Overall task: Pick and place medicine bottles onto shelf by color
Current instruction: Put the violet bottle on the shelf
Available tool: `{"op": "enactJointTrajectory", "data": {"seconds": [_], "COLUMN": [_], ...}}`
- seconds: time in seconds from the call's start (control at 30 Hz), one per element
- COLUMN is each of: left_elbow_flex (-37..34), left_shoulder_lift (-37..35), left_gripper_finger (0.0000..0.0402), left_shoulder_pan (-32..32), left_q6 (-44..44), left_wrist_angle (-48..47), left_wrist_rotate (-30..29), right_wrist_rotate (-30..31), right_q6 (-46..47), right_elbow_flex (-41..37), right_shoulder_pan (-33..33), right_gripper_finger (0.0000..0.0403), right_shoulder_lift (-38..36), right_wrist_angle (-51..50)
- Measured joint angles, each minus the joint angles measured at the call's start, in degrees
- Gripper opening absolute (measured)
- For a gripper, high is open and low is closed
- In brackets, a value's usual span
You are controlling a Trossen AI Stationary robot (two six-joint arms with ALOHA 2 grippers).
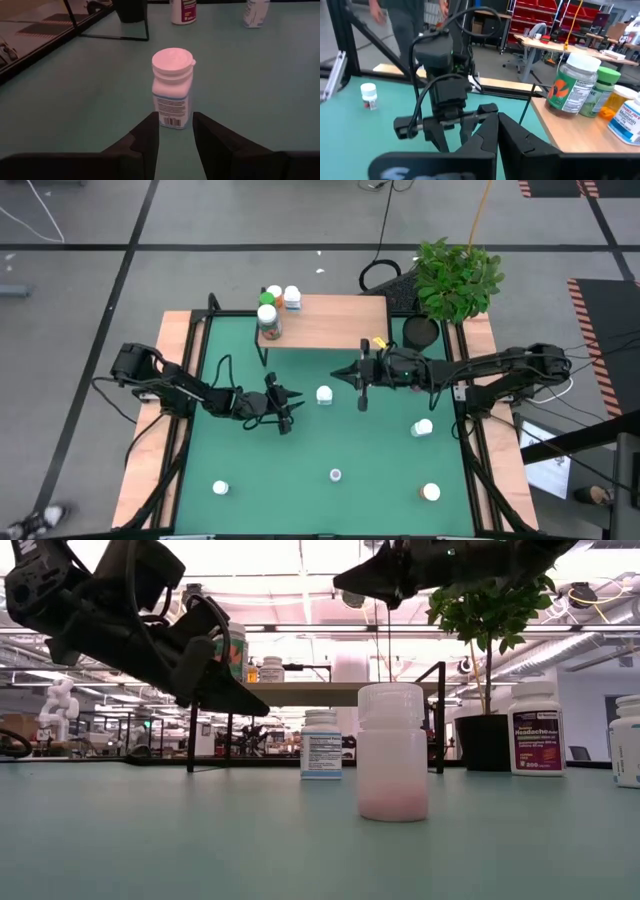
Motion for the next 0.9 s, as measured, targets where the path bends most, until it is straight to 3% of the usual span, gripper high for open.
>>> {"op": "enactJointTrajectory", "data": {"seconds": [0.13,0.23,0.33,0.43,0.5,0.67,0.8,0.9], "left_elbow_flex": [0.0,0.0,0.0,0.0,0.0,0.0,1.38,4.12], "left_shoulder_lift": [0.0,0.0,0.0,0.0,0.0,0.0,0.0,0.0], "left_gripper_finger": [0.0122,0.0122,0.0122,0.0122,0.0122,0.0122,0.013,0.0152], "left_shoulder_pan": [-0.38,-0.38,-0.02,0.58,0.58,0.12,-1.81,-3.45], "left_q6": [0.77,1.06,2.4,2.37,2.06,0.18,0.6,1.71], "left_wrist_angle": [-0.02,-0.1,0.02,0.66,1.18,3.05,2.85,1.01], "left_wrist_rotate": [0.0,0.83,7.67,16.81,19.37,19.73,20.98,20.72], "right_wrist_rotate": [0.2,5.15,9.23,9.12,9.2,9.66,9.71,13.63], "right_q6": [3.38,5.01,4.8,5.04,6.05,10.22,10.43,11.02], "right_elbow_flex": [0.0,0.0,0.0,0.0,0.0,-0.04,-2.06,-4.47], "right_shoulder_pan": [-0.36,-0.39,-0.09,0.4,0.99,2.91,5.34,7.6], "right_gripper_finger": [0.0001,0.0018,0.0055,0.01,0.0127,0.0173,0.0184,0.0185], "right_shoulder_lift": [0.0,0.0,-1.08,-2.69,-3.59,-4.6,-4.57,-4.72], "right_wrist_angle": [0.92,1.83,-0.5,-3.59,-6.62,-12.18,-10.81,-10.78]}}
